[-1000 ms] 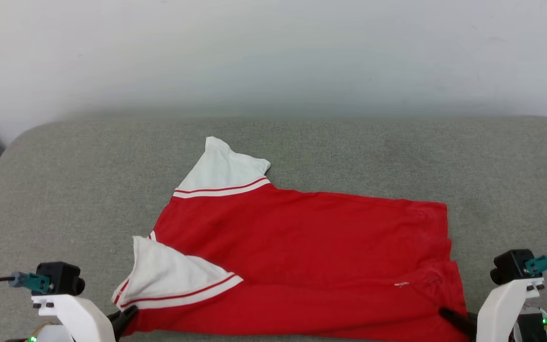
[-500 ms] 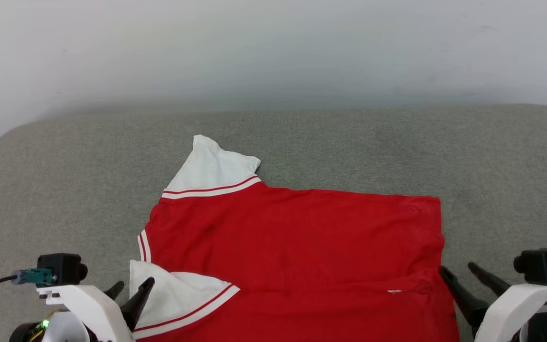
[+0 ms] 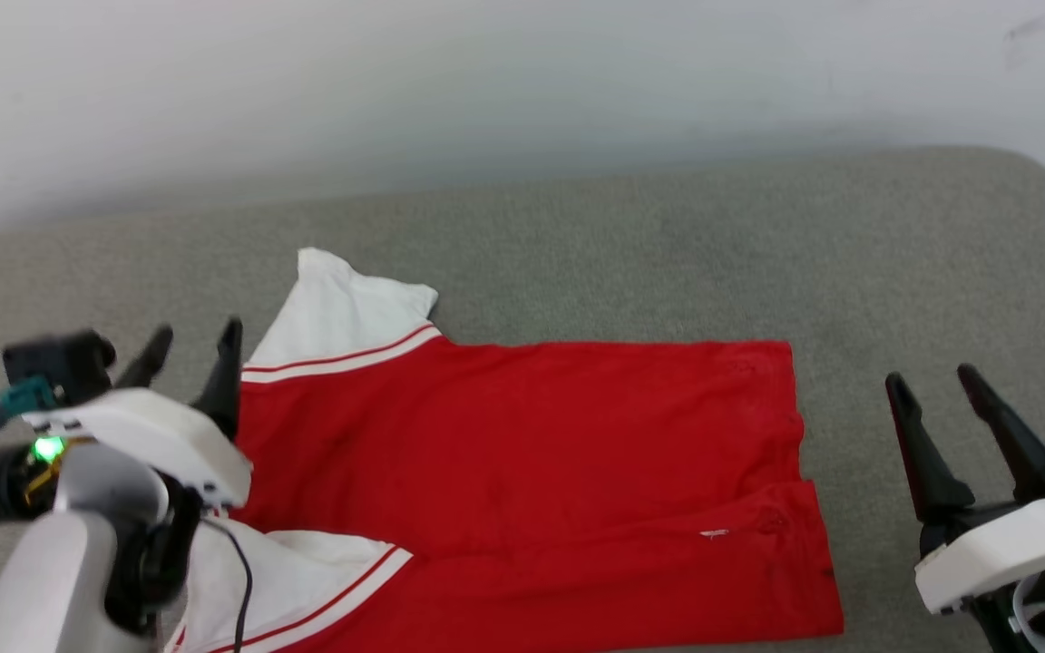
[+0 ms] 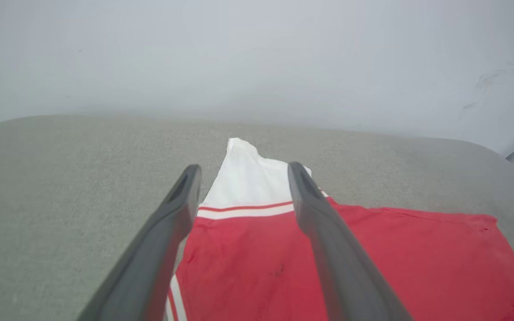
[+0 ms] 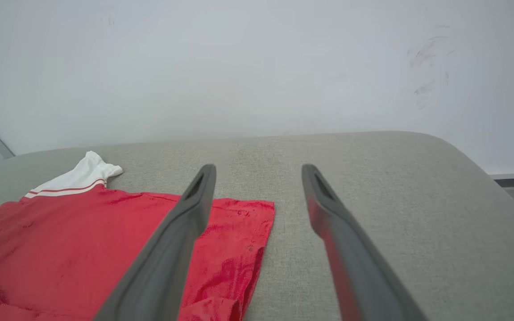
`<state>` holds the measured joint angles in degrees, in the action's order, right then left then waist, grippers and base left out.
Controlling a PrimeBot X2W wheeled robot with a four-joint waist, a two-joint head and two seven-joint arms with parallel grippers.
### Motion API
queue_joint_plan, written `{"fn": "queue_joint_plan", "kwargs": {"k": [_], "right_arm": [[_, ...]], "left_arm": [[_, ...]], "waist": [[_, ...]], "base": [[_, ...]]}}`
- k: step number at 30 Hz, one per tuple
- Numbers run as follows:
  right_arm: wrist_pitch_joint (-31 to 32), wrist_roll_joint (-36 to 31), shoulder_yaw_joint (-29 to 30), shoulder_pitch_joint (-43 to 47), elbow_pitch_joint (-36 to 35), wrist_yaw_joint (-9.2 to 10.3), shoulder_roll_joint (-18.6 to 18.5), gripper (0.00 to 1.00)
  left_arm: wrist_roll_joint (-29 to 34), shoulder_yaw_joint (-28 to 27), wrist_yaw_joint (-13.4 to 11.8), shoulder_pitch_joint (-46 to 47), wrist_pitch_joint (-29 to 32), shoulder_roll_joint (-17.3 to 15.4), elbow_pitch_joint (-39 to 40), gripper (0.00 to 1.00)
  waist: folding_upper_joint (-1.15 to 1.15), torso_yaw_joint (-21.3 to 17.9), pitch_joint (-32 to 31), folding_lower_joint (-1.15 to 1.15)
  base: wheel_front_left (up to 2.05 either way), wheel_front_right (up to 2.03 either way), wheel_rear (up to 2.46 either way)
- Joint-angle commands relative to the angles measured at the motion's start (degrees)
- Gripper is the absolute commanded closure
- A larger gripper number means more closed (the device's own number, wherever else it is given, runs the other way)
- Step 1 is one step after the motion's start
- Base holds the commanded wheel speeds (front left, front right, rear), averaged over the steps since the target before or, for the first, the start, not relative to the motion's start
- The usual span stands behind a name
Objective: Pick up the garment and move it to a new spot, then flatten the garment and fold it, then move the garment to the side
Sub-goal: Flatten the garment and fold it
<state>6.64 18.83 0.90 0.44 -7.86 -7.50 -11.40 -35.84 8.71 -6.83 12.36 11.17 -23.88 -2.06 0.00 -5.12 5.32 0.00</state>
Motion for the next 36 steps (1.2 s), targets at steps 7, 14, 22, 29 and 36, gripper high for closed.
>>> {"fn": "queue_joint_plan", "kwargs": {"k": [7, 14, 22, 29, 36], "right_arm": [[-2.3, -1.2, -0.6, -6.2, -3.0, 0.03, 2.3, 0.0], [-3.4, -0.8, -2.7, -10.6, -3.0, 0.03, 2.6, 0.0], [-4.4, 0.2, -5.1, -12.9, -1.4, 0.03, 3.0, 0.0], [-5.4, 1.8, -6.7, -13.9, 0.3, 0.03, 3.2, 0.0], [-5.8, 3.6, -8.0, -14.9, 2.6, 0.03, 2.8, 0.0]], "left_arm": [[-0.3, -0.5, 1.8, 15.7, -0.4, 0.2, -8.1, 0.0], [-2.3, 1.5, 6.8, 28.9, 9.3, -3.7, -16.7, 0.0], [-5.7, 4.7, 10.4, 36.2, 31.4, -11.1, -23.2, 0.0], [-6.8, 4.2, 7.0, 37.8, 42.5, -16.4, -23.2, 0.0], [-8.8, 4.5, 3.2, 32.6, 50.0, -16.5, -25.4, 0.71]], "waist": [[0.0, -4.4, 10.5, 0.0], [0.0, -7.5, 17.0, 0.0], [0.0, -11.3, 21.1, 0.0], [0.0, -14.1, 24.8, 0.0], [0.0, -15.8, 26.6, 0.0]], "base": [[0.0, 0.0, 0.0], [0.0, 0.0, 0.0], [0.0, 0.0, 0.0], [0.0, 0.0, 0.0], [0.0, 0.0, 0.0]]}}
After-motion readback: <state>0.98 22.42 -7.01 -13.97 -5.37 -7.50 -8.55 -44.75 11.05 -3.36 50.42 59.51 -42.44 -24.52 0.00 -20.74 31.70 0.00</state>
